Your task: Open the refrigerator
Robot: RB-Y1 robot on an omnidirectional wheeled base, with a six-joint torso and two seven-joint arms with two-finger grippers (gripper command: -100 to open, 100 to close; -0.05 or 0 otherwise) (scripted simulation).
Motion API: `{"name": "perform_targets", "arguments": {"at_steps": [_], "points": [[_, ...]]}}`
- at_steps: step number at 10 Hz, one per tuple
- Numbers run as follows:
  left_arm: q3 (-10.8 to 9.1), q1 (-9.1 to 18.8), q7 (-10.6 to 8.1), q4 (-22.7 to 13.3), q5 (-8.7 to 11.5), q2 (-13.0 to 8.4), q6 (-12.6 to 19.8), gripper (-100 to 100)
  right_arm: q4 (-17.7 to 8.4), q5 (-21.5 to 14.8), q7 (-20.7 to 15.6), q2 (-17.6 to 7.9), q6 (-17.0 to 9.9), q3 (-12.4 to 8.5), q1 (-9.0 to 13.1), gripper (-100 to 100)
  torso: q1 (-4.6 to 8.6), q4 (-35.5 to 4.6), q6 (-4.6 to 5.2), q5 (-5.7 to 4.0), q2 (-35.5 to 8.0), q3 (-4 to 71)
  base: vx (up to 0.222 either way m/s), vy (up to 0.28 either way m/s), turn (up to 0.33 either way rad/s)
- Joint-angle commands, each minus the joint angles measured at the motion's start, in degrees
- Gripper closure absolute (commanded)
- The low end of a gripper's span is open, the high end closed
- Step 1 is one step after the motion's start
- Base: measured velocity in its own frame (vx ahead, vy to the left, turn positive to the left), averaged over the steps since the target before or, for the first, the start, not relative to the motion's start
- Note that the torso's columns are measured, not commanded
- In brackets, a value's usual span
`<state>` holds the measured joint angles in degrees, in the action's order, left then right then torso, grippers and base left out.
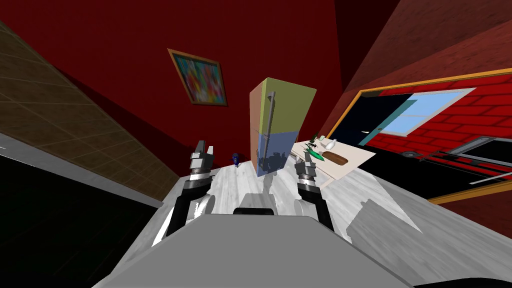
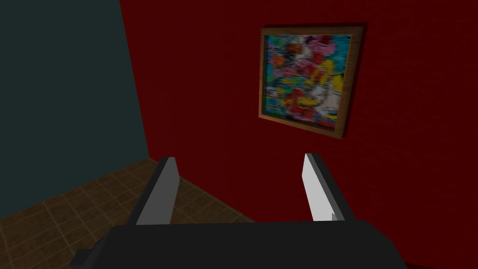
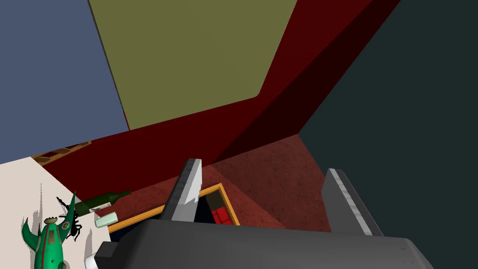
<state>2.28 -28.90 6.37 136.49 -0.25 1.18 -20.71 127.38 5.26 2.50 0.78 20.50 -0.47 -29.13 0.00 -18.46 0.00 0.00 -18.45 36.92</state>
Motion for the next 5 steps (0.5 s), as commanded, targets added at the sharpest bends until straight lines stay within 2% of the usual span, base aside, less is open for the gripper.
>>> {"name": "perform_targets", "arguments": {"at_steps": [1, 4, 5], "points": [[0.0, 0.0, 0.0, 0.0, 0.0, 0.0, 0.0, 0, 0.0, 0.0, 0.0, 0.0, 0.0, 0.0, 0.0, 0, 0.0, -4.23, 0.0, 0.0, -4.24, 8.44, 0.0, 0.0, 0.0], [0.0, 0.0, 0.0, 0.0, 0.0, 0.0, 0.0, 0, 0.0, 0.0, 0.0, 0.0, 0.0, 0.0, 0.0, 0, 0.0, -16.92, 0.0, 0.0, -16.93, 33.81, 0.0, 0.0, 0.0], [0.0, 0.0, 0.0, 0.0, 0.0, 0.0, 0.0, 0, -0.02, -0.37, -0.34, -2.15, 0.03, -0.46, -0.27, -100, 0.0, -21.14, 0.0, 0.0, -21.16, 42.27, 0.022, 0.009, 0.002]]}}
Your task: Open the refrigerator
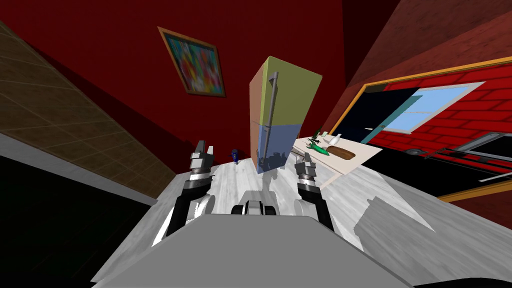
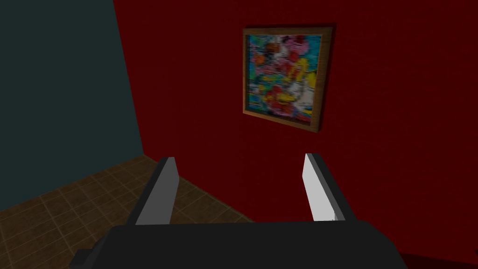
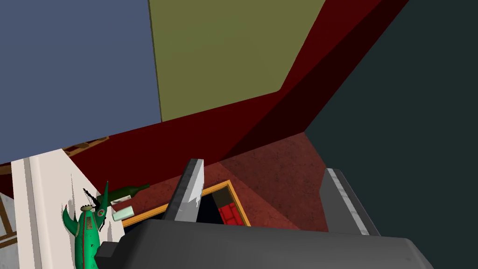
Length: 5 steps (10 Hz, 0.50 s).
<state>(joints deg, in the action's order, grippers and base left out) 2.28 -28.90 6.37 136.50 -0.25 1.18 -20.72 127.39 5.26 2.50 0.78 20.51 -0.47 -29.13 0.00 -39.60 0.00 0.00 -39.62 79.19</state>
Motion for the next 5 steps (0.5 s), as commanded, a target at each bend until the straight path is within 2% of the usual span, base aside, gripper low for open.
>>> {"name": "perform_targets", "arguments": {"at_steps": [1, 5], "points": [[0.0, -0.01, 0.0, -0.02, 0.0, 0.0, 0.01, 0, -0.04, -0.75, -0.69, -3.62, 0.06, -0.93, -0.55, -100, -0.02, -1.88, 0.0, 0.01, -1.89, 3.97, 0.041, 0.027, 0.001], [0.0, -0.02, 0.0, -0.03, 0.0, 0.0, 0.01, 0, 0.02, -3.34, -3.09, -8.37, 0.29, -4.17, -2.51, -100, -0.05, -2.66, 0.0, 0.01, -2.59, 5.43, 0.081, 0.053, 0.001]]}}
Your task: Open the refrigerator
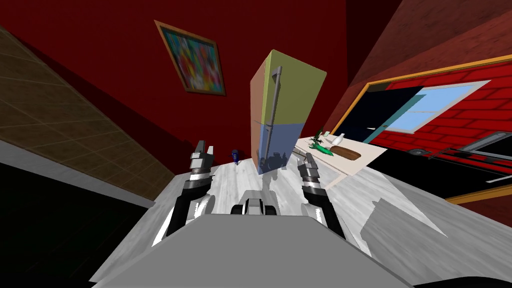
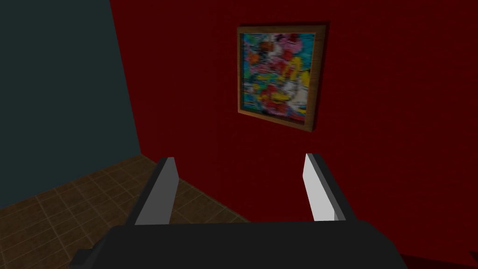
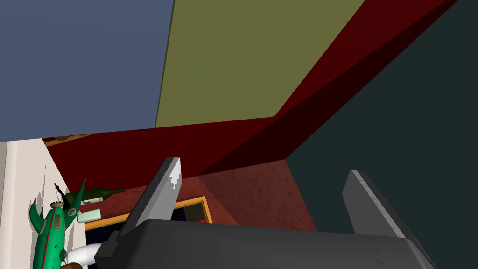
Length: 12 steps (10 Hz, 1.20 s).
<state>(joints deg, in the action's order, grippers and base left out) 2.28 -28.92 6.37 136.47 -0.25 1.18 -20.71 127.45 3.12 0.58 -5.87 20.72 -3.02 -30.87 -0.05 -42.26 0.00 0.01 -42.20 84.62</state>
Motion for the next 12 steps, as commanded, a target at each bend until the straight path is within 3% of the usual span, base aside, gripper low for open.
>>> {"name": "perform_targets", "arguments": {"at_steps": [1, 6, 12], "points": [[0.0, 0.0, 0.0, 0.0, 0.0, 0.0, 0.0, 0, 0.03, -2.08, -2.0, -2.48, 0.16, -2.73, -1.46, -100, 0.01, -0.01, 0.0, 0.0, -0.03, -0.02, 0.114, 0.073, 0.002], [0.0, -0.01, 0.0, 0.0, 0.0, 0.0, 0.0, 0, 0.82, -7.55, -7.07, -4.64, 0.75, -9.59, -5.77, -100, 0.01, -0.01, 0.0, 0.0, -0.02, -0.02, 0.142, 0.1, 0.003], [0.01, -0.01, 0.0, 0.01, 0.0, 0.01, 0.0, 0, 2.15, -15.65, -14.59, -5.71, 1.65, -19.53, -12.18, -100, -0.04, -0.01, 0.0, 0.02, -0.03, -0.01, 0.191, 0.12, 0.003]]}}
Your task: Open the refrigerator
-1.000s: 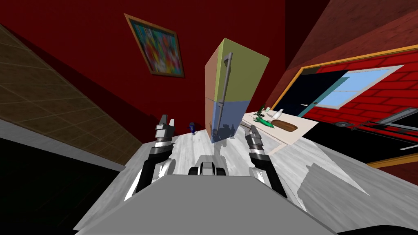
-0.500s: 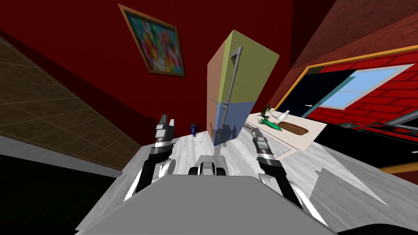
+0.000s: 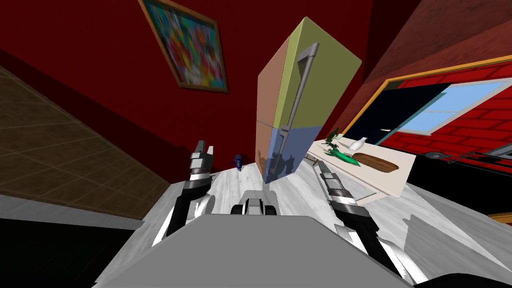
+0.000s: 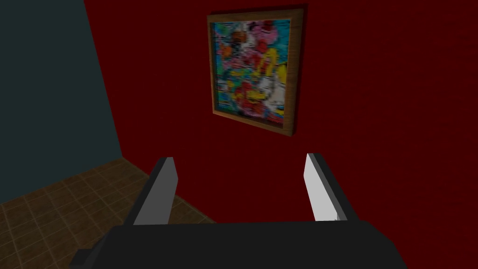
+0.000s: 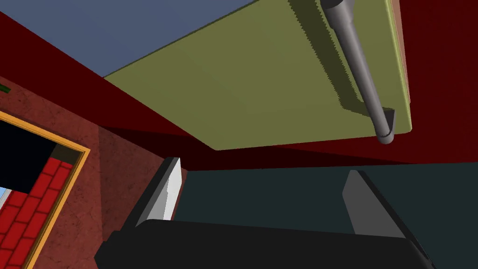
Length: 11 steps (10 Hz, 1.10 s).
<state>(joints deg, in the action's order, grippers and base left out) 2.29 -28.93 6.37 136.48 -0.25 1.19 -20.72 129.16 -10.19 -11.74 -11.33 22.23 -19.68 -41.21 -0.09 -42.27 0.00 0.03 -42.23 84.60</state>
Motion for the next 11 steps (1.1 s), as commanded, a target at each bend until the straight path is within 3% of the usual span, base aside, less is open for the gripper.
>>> {"name": "perform_targets", "arguments": {"at_steps": [1, 2, 5, 7, 11], "points": [[0.0, 0.0, 0.0, 0.0, 0.0, 0.0, 0.0, 0, 0.59, -3.79, -3.61, -0.46, 0.29, -4.56, -2.96, -100, 0.08, 0.0, 0.0, -0.03, -0.01, 0.0, 0.185, 0.105, 0.002], [0.0, 0.0, 0.0, 0.0, 0.0, 0.0, 0.0, 0, 0.59, -3.79, -3.61, -0.46, 0.29, -4.91, -2.96, -100, 0.21, -0.02, 0.0, -0.07, -0.11, -0.06, 0.11, 0.081, 0.003], [0.0, 0.01, 0.0, 0.0, 0.0, 0.0, 0.0, 0, 0.77, -8.22, -7.71, -1.29, 0.69, -10.4, -6.33, -100, 0.09, -0.01, 0.0, -0.04, -0.02, -0.03, 0.157, 0.101, 0.004], [0.0, 0.0, 0.0, 0.0, 0.0, 0.0, 0.0, 0, 0.73, -9.72, -9.09, -1.65, 0.82, -12.31, -7.44, -100, -0.02, 0.04, 0.0, 0.01, 0.1, 0.08, 0.161, 0.114, 0.0], [0.0, 0.01, 0.0, 0.0, 0.0, 0.0, 0.0, 0, 0.25, -15.66, -14.58, -3.42, 1.24, -19.2, -11.78, -100, 0.0, 0.01, 0.0, -0.01, 0.01, 0.01, 0.163, 0.112, 0.003]]}}
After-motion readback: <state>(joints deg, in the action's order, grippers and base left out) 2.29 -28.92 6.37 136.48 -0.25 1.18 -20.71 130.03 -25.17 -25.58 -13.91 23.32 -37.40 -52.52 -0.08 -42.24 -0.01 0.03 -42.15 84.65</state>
